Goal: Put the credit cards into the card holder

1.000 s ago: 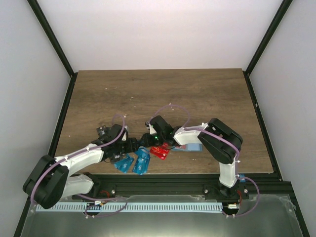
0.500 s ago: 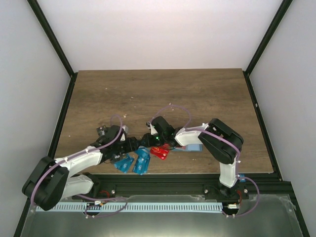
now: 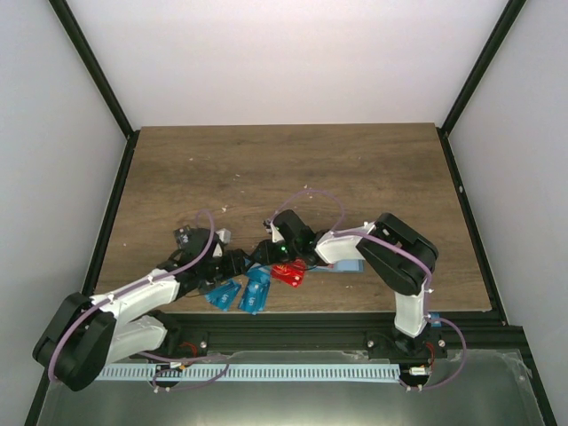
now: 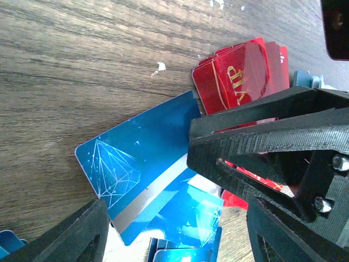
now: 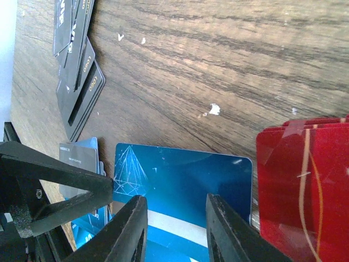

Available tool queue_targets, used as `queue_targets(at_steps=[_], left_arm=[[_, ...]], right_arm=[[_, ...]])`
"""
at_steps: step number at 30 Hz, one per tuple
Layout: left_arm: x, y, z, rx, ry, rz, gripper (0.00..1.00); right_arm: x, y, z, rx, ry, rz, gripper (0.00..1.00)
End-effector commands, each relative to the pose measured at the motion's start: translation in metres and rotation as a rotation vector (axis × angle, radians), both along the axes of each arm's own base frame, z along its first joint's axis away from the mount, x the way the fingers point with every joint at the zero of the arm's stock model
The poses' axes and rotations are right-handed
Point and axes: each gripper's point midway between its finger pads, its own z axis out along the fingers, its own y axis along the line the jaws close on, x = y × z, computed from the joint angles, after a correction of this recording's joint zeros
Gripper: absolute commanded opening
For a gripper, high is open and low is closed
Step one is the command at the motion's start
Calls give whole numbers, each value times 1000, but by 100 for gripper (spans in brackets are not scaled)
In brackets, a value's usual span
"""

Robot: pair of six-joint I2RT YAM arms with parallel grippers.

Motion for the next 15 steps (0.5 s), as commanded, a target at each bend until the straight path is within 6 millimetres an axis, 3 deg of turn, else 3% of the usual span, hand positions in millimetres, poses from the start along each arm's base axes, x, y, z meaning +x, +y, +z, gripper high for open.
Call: queue_targets(at_steps=[1, 15], left_arm=[[11, -18, 29, -113, -95, -33, 71], [18, -17, 20, -160, -128, 17, 54]], right_arm=[[-28, -33, -48, -155, 132, -14, 33], [-40, -31, -51, -76, 199, -27, 27]])
